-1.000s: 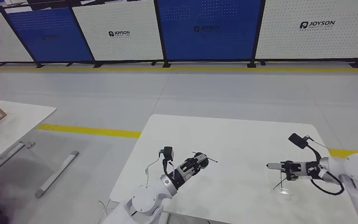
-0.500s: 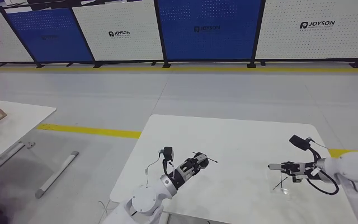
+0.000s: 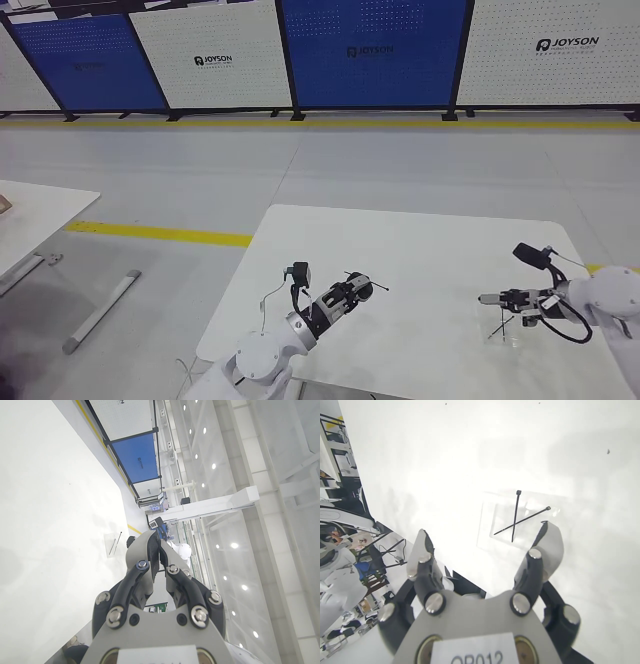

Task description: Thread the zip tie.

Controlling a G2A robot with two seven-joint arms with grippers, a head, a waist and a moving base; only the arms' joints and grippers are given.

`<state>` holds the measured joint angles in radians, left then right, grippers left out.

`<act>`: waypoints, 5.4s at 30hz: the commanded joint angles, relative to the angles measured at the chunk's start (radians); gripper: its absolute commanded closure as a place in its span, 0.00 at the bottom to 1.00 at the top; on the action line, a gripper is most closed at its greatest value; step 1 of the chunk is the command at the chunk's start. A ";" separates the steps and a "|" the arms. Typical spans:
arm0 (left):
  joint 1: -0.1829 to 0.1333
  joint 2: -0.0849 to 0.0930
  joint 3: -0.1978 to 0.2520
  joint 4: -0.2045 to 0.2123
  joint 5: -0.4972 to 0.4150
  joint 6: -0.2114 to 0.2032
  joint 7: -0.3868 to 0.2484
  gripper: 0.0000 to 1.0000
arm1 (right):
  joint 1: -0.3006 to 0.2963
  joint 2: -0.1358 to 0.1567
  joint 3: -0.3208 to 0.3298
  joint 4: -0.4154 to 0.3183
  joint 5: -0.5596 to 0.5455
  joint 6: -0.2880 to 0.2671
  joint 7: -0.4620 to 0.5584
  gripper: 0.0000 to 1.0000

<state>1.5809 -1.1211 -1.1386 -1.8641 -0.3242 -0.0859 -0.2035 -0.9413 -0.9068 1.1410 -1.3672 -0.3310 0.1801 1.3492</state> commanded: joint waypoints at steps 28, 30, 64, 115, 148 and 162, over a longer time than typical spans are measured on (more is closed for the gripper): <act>0.000 0.000 0.000 0.000 0.000 0.000 0.000 1.00 | 0.083 -0.024 -0.110 0.122 -0.077 0.120 0.006 0.70; 0.000 0.000 0.000 0.000 0.000 0.000 0.000 1.00 | 0.091 -0.029 -0.122 0.135 -0.075 0.121 0.005 0.70; 0.000 0.000 0.000 0.000 0.000 0.000 0.000 1.00 | 0.176 -0.070 -0.219 0.250 -0.103 0.120 0.013 1.00; -0.016 -0.003 0.014 0.008 0.049 0.020 0.030 1.00 | -0.124 0.025 0.118 -0.134 -0.031 0.120 -0.105 1.00; -0.124 -0.028 0.125 0.110 0.259 0.117 0.146 1.00 | -0.351 0.022 0.216 -0.448 0.114 0.061 -0.437 1.00; -0.124 -0.028 0.125 0.110 0.259 0.117 0.146 1.00 | -0.337 0.021 0.212 -0.427 0.126 0.050 -0.422 1.00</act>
<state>1.4566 -1.1488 -1.0138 -1.7541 -0.0649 0.0314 -0.0572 -1.2782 -0.8862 1.3535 -1.7941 -0.2048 0.2306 0.9273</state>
